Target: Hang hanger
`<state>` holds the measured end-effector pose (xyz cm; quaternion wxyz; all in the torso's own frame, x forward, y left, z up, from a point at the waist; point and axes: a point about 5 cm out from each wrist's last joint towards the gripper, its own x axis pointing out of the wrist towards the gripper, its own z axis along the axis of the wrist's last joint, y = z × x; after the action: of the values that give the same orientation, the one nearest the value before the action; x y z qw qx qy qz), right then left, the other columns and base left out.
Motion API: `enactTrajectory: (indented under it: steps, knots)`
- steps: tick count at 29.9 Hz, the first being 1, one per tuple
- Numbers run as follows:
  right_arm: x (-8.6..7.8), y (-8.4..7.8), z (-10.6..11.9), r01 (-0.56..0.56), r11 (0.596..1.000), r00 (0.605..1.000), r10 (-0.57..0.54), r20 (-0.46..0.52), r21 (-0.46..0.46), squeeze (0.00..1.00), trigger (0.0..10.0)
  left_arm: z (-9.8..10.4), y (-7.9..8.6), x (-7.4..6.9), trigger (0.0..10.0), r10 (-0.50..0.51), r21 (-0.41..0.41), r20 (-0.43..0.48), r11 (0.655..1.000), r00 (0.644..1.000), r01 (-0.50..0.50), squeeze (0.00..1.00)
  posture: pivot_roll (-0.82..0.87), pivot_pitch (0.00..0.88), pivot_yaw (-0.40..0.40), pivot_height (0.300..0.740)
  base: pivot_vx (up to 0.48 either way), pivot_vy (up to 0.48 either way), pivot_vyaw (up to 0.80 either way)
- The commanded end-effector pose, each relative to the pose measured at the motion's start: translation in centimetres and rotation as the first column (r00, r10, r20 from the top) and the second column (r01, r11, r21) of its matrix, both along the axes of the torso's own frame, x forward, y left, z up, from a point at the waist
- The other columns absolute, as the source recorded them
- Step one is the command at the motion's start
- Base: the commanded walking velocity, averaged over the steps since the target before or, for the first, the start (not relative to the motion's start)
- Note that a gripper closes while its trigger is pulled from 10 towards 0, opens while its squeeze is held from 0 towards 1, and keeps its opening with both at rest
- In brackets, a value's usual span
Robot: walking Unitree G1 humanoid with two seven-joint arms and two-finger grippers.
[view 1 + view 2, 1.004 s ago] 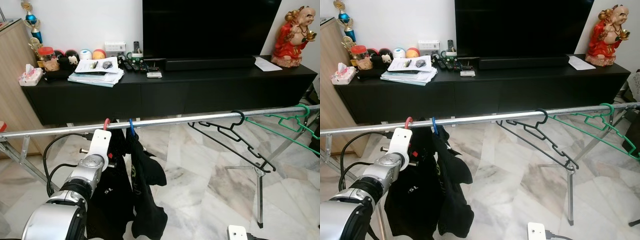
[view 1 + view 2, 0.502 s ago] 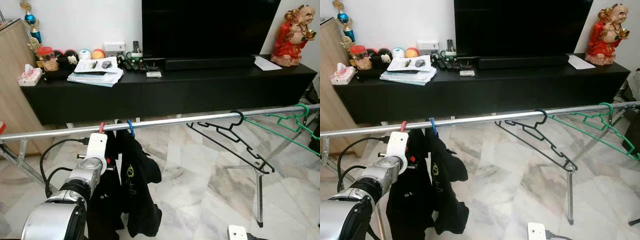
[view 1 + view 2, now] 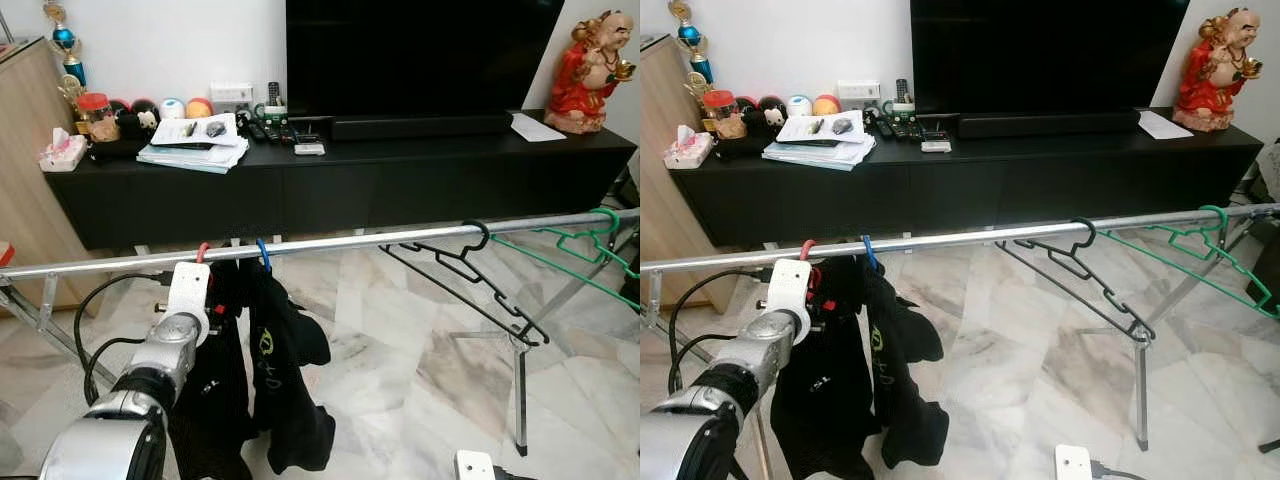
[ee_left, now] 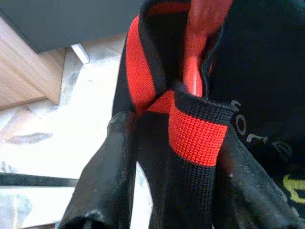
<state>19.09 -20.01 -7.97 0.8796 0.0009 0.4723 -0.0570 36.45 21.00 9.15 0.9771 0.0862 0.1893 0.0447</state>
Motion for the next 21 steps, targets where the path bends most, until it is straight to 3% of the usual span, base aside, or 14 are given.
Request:
enactTrajectory:
  steps: [1, 9, 17, 18, 19, 20, 21]
  knots:
    - [-0.3, -0.2, -0.1, 0.008, 1.0, 1.0, -0.008, -0.013, -0.003, 0.0, 10.0, 0.0, 0.1, -0.4, 10.0, -0.058, 0.052, 0.002, 0.997, 0.998, 0.057, 1.0, 0.1, 0.0, -0.013, 0.74, 0.0, 0.0, 0.0]
    - [-0.3, -0.4, -0.1, -0.002, 1.0, 1.0, 0.001, -0.017, -0.008, 0.0, 10.0, 1.4, 0.7, -3.1, 10.0, -0.137, 0.178, 0.105, 0.977, 0.985, 0.117, 1.0, 0.11, 0.0, -0.022, 0.74, 0.0, 0.0, 0.0]
    - [-0.3, -0.5, -0.1, -0.006, 1.0, 1.0, 0.005, -0.018, -0.014, 0.0, 10.0, 4.4, 0.3, -5.3, 10.0, -0.146, 0.211, 0.218, 0.972, 0.965, 0.1, 1.0, 0.12, 0.0, -0.026, 0.74, 0.0, 0.0, 0.0]
    - [-0.3, -0.5, -0.1, -0.007, 1.0, 1.0, 0.007, -0.019, -0.015, 0.0, 10.0, 4.8, -0.3, -5.6, 10.0, -0.173, 0.19, 0.24, 0.973, 0.955, 0.128, 0.55, 0.12, 0.0, -0.026, 0.74, 0.0, 0.0, 0.0]
    - [-0.3, -0.5, -0.1, -0.007, 1.0, 1.0, 0.007, -0.019, -0.015, 0.0, 10.0, 4.8, -0.3, -5.6, 10.0, -0.173, 0.19, 0.24, 0.973, 0.955, 0.128, 0.55, 0.12, 0.0, -0.026, 0.74, 0.0, 0.0, 0.0]
    - [-0.3, -0.5, -0.1, -0.009, 1.0, 1.0, 0.009, -0.019, -0.015, 0.0, 10.0, 4.9, -1.3, -6.2, 10.0, -0.244, 0.169, 0.243, 0.964, 0.939, 0.207, 0.0, 0.12, 0.0, -0.024, 0.74, 0.0, 0.0, 0.0]
    - [-0.3, -0.5, -0.1, -0.009, 1.0, 1.0, 0.009, -0.019, -0.015, 0.0, 10.0, 4.9, -2.1, -6.6, 10.0, -0.289, 0.156, 0.242, 0.954, 0.926, 0.257, 0.0, 0.12, 0.0, -0.024, 0.74, 0.0, 0.0, 0.0]
